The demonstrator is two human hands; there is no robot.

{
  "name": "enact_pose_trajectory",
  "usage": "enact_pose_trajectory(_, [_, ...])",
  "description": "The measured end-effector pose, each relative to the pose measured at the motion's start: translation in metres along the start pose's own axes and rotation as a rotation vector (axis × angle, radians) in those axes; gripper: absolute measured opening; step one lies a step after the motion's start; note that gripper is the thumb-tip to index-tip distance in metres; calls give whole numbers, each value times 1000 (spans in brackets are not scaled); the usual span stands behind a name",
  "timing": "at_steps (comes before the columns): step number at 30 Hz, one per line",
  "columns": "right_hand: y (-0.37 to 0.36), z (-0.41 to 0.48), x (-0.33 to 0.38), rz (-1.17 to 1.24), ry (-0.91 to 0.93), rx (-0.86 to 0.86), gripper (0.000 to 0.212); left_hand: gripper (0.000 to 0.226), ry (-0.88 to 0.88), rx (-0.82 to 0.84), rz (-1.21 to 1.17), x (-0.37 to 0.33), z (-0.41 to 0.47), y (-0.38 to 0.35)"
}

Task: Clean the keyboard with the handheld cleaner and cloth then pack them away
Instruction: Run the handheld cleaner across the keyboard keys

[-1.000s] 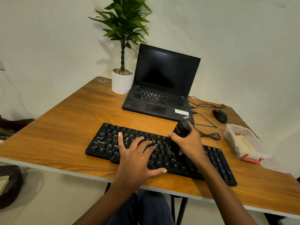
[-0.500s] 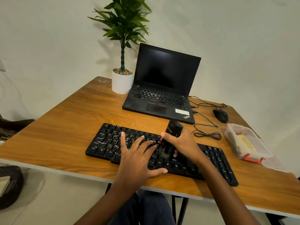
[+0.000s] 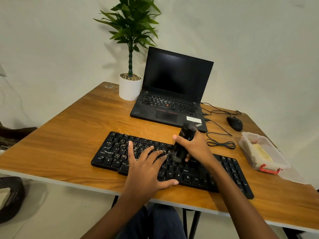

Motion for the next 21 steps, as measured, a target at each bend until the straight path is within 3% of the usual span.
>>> enact_pose_trajectory(2, [-3, 0, 1, -17, -14, 73, 33, 80, 6, 11, -4, 1, 0, -1])
enact_pose_trajectory(6, [4, 7, 6, -52, 21, -81, 34, 81, 10, 20, -14, 1, 0, -1])
enact_pose_trajectory(10, [-4, 8, 1, -36, -29, 75, 24, 79, 8, 9, -11, 0, 0, 0])
enact_pose_trajectory(14, [-1, 12, 4, -43, -16, 5, 24, 79, 5, 12, -12, 0, 0, 0])
enact_pose_trajectory(18, [-11, 6, 6, 6, -15, 177, 16, 78, 9, 16, -15, 1, 0, -1])
enact_pose_trajectory(21, [-7, 9, 10, -67, -6, 108, 14, 78, 4, 13, -9, 0, 0, 0])
Point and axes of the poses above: each hand's wrist, its own z-axis towards the middle knuckle, its own y-axis out of the back of the hand, x = y × z, the point moved 6 cm from there along z, towards the middle knuckle, and after that the axes turned 15 degrees about -y, right-handed, at the moved point
